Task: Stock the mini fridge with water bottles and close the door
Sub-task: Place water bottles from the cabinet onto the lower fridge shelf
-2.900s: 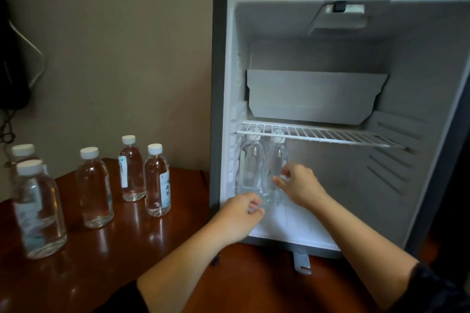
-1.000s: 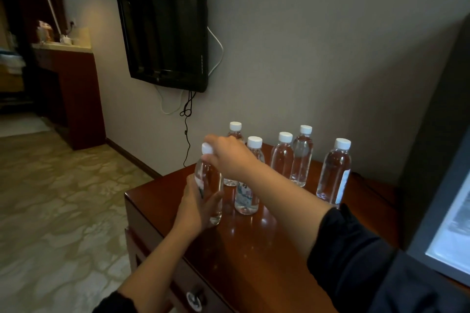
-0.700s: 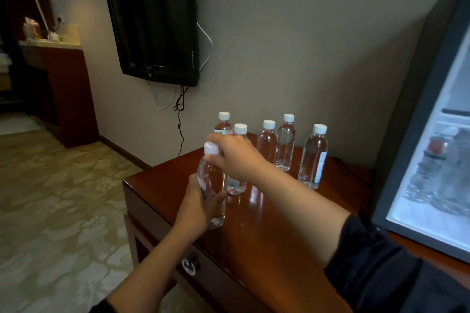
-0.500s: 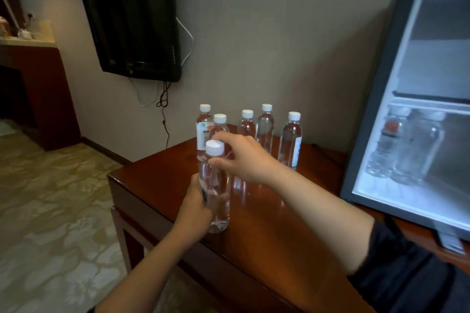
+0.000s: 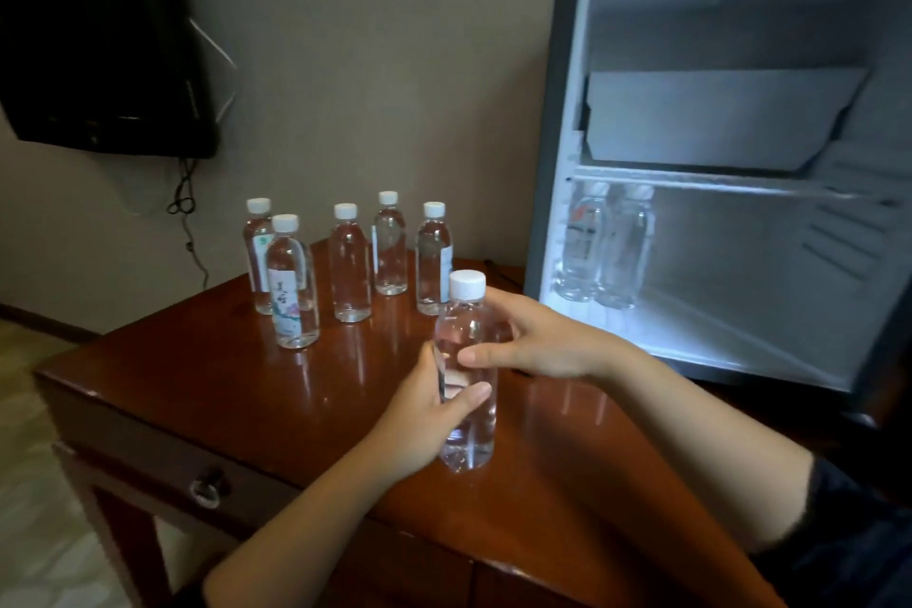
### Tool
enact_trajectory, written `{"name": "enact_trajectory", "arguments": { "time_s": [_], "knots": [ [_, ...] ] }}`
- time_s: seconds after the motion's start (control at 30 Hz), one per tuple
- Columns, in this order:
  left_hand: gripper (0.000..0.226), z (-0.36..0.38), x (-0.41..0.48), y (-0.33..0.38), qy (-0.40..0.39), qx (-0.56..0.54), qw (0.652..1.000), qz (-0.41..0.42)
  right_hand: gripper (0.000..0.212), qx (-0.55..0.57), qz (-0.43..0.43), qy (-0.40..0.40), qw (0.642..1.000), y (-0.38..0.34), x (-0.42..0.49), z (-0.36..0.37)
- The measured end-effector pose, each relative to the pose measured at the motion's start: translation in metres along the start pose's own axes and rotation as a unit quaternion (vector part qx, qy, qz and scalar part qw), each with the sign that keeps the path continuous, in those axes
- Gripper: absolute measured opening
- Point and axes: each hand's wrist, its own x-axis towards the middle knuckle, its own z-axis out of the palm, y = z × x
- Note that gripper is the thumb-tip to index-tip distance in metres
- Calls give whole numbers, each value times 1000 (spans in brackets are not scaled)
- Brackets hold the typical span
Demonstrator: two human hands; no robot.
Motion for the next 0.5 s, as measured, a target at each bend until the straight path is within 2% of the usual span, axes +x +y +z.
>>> {"name": "enact_trajectory", "arguments": {
  "time_s": [0.13,0.33,0.5],
  "knots": [
    [44,31,23,12,-22,-11,999,23,35,-18,17,51,998,14,-24,-30],
    [44,78,58,29,9,2,999,49,33,-42,42,136,989,35,-48,-74],
    [43,117,83,41,54,-12,996,72,45,-107,95,214,966,48,-66,-107]
  ]
}}
